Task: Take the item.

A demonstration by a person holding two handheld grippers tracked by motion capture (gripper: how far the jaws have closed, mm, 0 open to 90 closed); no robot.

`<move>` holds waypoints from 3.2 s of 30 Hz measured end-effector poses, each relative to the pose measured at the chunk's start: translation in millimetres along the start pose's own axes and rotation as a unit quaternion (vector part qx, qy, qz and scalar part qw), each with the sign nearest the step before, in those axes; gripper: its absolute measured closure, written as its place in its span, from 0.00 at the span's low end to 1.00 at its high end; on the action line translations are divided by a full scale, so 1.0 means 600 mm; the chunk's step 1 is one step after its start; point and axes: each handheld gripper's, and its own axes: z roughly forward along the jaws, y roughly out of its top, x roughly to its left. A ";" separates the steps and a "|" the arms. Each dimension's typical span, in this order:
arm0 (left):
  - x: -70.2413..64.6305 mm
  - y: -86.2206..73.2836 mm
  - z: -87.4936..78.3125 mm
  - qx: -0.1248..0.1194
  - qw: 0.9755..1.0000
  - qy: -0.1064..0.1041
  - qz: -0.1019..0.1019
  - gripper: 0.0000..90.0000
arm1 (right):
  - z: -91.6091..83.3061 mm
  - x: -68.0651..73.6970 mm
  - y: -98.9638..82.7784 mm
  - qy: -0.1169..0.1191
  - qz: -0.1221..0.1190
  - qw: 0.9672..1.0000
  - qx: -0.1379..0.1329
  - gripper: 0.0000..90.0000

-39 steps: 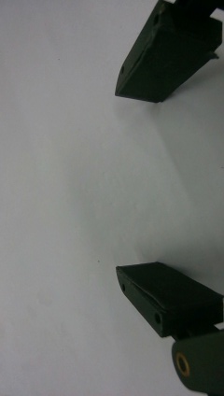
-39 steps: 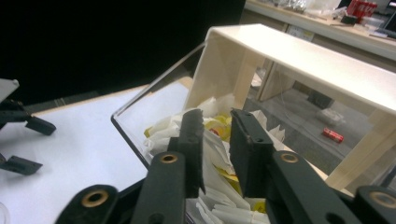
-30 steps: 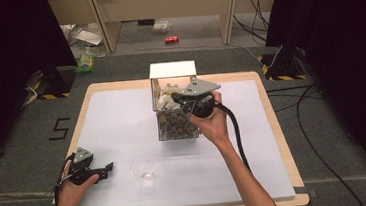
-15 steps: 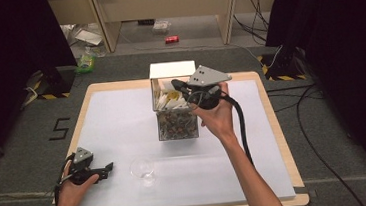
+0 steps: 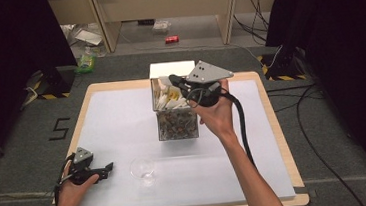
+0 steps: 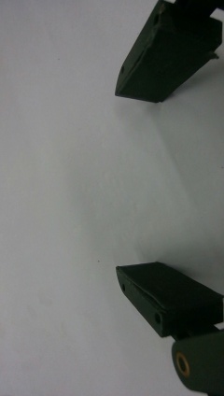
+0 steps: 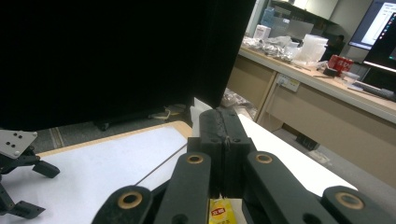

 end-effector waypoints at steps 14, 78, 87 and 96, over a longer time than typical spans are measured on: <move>0.000 0.000 0.000 -0.002 1.000 0.001 0.000 0.13 | -0.018 0.022 0.005 0.011 -0.005 1.000 -0.017 1.00; 0.000 0.000 0.000 -0.001 1.000 0.000 0.000 0.13 | -0.026 0.209 -0.098 0.176 0.000 0.984 -0.003 1.00; 0.000 0.000 0.000 -0.002 1.000 0.000 0.000 0.13 | -0.014 0.226 -0.123 0.192 0.002 0.981 0.019 1.00; 0.000 0.000 0.000 -0.002 1.000 0.000 0.000 0.13 | 0.002 0.233 -0.146 0.199 0.005 0.979 0.036 1.00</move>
